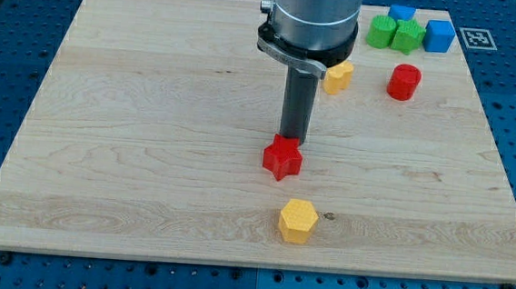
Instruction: Slide the red circle closer to the green circle
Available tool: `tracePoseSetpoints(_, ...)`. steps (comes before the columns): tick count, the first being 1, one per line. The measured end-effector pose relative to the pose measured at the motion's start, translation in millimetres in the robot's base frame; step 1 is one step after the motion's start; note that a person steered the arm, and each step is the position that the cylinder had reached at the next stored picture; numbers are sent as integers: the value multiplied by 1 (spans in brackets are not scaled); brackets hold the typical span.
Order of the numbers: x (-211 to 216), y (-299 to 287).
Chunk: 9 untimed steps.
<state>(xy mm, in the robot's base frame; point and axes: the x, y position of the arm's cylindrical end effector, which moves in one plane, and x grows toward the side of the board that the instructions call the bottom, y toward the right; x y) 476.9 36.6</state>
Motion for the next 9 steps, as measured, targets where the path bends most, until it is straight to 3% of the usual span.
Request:
tracePoseSetpoints(2,51,0)
tracePoseSetpoints(3,45,0)
tracePoseSetpoints(4,1,15)
tracePoseSetpoints(6,-52,151)
tracePoseSetpoints(9,-142,151)
